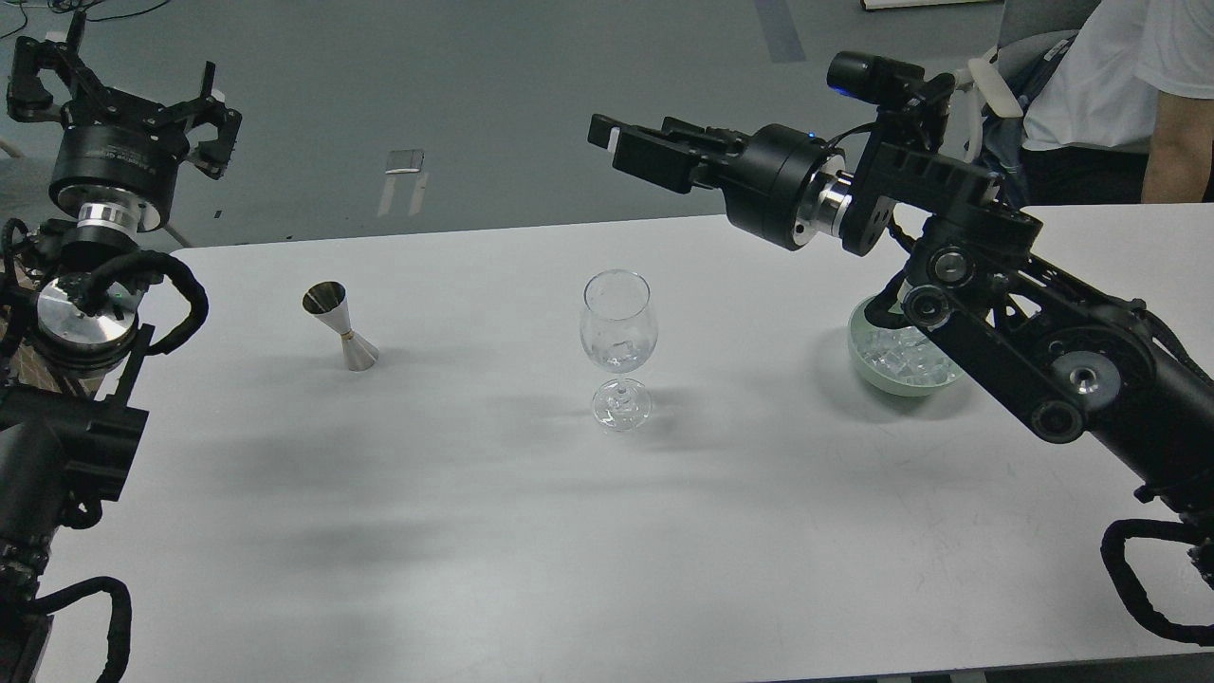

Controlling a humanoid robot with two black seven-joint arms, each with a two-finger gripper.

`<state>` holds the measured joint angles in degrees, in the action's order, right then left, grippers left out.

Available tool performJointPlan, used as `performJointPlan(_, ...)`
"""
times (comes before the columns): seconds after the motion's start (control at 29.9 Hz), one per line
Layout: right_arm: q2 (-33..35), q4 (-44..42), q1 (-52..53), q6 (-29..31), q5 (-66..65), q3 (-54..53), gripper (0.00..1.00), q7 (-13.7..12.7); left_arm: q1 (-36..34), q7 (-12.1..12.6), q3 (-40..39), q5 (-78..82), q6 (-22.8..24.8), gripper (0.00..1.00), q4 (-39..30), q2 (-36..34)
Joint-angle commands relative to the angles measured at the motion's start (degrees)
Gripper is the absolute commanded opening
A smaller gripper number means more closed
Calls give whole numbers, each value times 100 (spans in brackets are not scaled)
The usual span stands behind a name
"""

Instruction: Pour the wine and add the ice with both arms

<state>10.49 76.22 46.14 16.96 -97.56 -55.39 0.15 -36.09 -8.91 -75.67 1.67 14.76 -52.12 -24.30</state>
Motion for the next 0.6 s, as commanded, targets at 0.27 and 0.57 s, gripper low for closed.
performJointPlan(0.27,-460,-362,-53,-140,1799,-1298,100,12,5,117,88,78,396,90,62,-31)
performJointPlan(0.57,-425,-1344,236,-509,5032,-2325,100,-50,58,196,184,157,598,96,62,92)
